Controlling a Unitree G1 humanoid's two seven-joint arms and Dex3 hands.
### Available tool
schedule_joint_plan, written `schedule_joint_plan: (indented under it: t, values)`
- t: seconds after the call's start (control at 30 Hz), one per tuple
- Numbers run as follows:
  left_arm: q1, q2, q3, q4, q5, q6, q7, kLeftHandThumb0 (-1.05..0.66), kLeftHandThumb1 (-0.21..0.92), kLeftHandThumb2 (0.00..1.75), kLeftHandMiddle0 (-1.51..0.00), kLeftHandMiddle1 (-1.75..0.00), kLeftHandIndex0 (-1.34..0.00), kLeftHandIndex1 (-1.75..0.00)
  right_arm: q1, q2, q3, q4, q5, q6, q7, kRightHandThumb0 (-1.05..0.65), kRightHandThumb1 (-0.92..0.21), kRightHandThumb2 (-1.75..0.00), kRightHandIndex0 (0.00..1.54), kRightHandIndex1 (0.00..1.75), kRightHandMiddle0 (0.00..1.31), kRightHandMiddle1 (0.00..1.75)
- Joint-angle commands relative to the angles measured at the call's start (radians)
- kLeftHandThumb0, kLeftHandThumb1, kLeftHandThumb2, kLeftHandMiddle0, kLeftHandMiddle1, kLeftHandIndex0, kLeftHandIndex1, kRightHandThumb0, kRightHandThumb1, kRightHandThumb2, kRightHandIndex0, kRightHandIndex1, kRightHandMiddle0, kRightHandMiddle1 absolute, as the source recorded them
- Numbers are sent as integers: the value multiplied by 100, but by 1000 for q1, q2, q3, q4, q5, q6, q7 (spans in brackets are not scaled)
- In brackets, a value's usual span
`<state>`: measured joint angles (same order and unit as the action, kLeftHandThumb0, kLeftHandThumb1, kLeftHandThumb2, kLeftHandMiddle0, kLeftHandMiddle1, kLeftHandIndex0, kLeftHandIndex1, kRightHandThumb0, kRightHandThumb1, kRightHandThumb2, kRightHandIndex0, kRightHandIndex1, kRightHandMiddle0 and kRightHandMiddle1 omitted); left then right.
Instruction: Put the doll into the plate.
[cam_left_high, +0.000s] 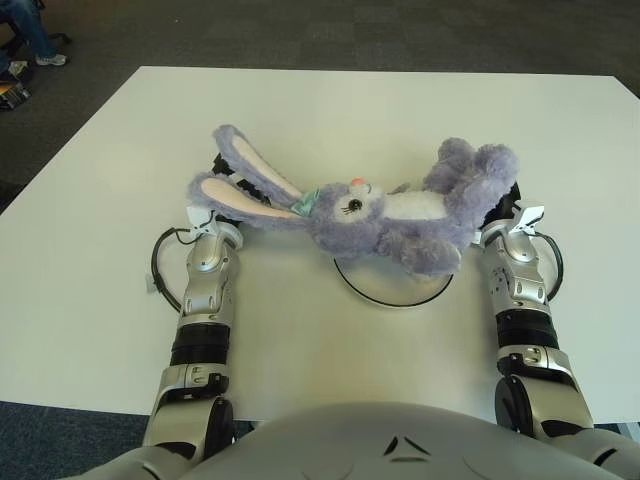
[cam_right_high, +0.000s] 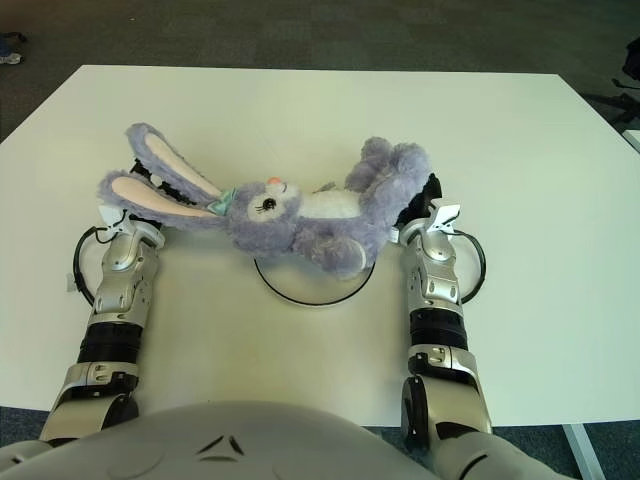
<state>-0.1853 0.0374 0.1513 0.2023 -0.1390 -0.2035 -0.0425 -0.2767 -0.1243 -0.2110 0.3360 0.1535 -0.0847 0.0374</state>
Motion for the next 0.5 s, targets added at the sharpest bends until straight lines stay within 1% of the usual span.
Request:
schedule_joint_plan:
  t: [0.0, 0.2, 0.47]
  values:
    - [45, -10, -5, 5, 1, 3, -1, -41, 56, 101, -106, -175, -42, -175, 53, 16, 9, 5, -12, 51, -20, -1, 9, -175, 90, 175, 74, 166]
    - [55, -14, -8, -14, -10, -8, -15, -41, 56, 101, -105, -175, -42, -175, 85, 17, 20, -71, -30, 90, -45, -1, 9, -175, 90, 175, 75, 166]
    - [67, -24, -11, -50, -13, 14, 0, -41, 56, 101, -106, -175, -42, -175, 100, 13, 23, -118, -41, 115, -68, -1, 10, -175, 91, 175, 76, 163]
